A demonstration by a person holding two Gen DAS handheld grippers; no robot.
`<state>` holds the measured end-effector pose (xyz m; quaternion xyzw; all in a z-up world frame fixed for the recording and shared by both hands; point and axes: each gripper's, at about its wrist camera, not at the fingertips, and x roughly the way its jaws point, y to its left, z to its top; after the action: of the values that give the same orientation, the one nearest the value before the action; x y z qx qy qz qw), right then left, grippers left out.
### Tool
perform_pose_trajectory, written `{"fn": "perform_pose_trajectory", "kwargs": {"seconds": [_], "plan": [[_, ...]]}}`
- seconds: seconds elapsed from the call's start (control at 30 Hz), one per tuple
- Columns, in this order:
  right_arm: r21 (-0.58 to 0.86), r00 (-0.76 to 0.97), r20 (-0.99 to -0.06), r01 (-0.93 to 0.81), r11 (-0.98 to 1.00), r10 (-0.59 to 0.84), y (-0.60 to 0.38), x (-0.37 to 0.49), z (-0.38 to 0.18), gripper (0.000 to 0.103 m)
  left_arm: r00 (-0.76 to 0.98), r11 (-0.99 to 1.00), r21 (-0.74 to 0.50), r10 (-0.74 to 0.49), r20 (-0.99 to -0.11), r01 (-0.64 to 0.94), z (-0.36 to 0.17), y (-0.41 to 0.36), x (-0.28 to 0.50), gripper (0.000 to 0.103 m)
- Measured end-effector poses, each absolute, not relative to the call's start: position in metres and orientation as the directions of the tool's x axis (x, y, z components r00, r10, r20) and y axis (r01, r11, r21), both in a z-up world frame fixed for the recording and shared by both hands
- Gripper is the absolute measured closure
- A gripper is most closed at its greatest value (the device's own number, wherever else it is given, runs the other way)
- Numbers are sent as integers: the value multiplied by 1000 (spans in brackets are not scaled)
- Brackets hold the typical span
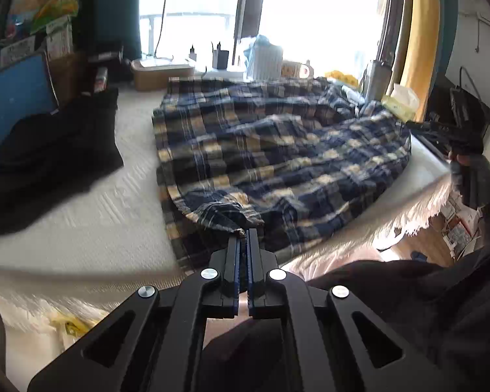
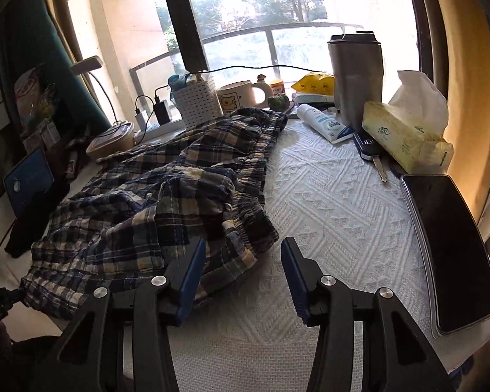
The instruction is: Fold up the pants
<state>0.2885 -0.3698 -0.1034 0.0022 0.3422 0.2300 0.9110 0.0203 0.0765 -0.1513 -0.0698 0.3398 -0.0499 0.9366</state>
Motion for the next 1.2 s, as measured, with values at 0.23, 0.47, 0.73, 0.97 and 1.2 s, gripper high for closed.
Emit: {"fn": "perform_pose_trajectory", "kwargs": {"seconds": [0.23, 0.47, 0.73, 0.97, 1.2], "plan": [[230, 587, -680, -399, 888, 440, -364, 317, -125, 53, 809, 975, -221, -133, -572, 4, -132, 102, 18, 102], [202, 608, -672, -400, 894, 423, -359, 298, -121, 99, 849, 979, -206, -114, -516, 7, -109, 109, 16, 102], [182, 684, -601, -388, 904, 414, -374, 264, -74, 99, 902, 974, -224, -131, -411, 39, -71, 117, 18, 102], [232, 724, -529, -379, 896, 443, -386, 252, -43, 99, 936, 979, -197, -124, -331, 60, -36, 121, 31, 102], [259, 742, -490, -377, 889, 457, -391, 249, -28, 99, 959, 981, -178, -122, -255, 77, -6, 124, 44, 102]]}}
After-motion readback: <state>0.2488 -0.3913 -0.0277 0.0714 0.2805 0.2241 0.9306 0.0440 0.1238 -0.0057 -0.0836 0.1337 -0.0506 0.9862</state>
